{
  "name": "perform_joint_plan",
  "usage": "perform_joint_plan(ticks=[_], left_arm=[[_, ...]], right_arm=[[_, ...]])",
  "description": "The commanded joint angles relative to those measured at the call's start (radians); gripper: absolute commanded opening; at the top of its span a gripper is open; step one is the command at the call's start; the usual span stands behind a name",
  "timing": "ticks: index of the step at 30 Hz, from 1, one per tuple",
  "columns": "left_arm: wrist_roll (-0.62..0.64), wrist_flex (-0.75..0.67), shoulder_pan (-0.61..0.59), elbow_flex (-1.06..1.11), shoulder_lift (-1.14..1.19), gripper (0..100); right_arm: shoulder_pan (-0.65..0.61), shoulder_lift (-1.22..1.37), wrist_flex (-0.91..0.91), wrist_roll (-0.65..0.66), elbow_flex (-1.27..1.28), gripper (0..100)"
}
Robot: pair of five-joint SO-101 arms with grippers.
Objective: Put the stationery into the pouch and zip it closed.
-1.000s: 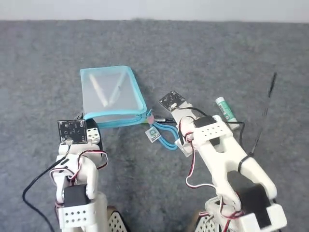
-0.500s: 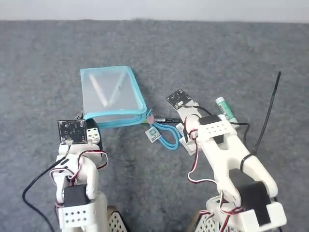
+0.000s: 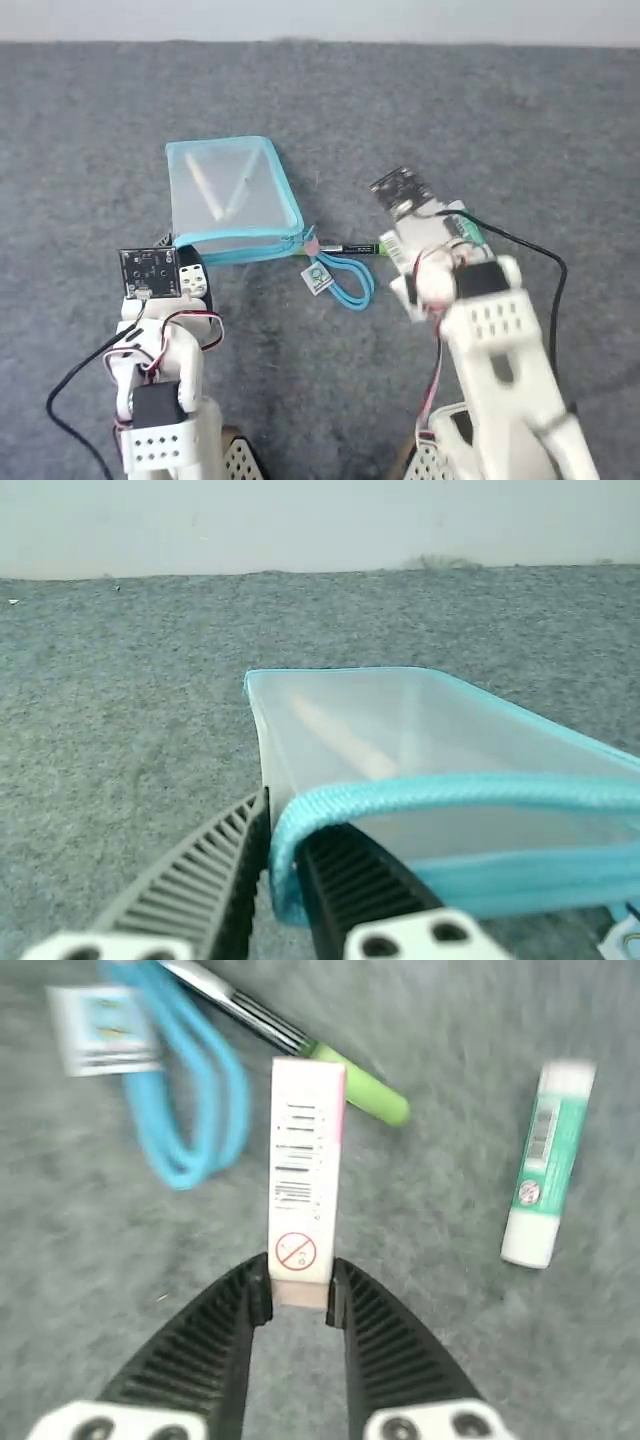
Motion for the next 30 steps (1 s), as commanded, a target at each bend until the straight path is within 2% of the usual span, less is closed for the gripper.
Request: perform_joint_plan(ticks=[1,7,11,20,30], left_arm=[[0.005,0.012,0.038,-0.067,-0.025,1],[0.003,0.014,0.120,-0.045,-0.021,1],[-0.012,0.034,0.141,-0.047,-0.023,1],[-0.043,0.032,0.144,-0.045,-0.023,1],[-0.095,0.040,0.281,-0.018,-0.023,1]], right_arm=[[-0.127,-0.199,0.122,0.021,-0.072,0.7],[-0.305,-0.213,0.165,0.049,-0.109,0.7],[-0.378,-0.202,0.163,0.051,-0.112,0.8],[-0.381,0.071,0.054,0.044,-0.199,0.9],[-0.344,0.478,0.062,-0.089,-0.520,0.8]])
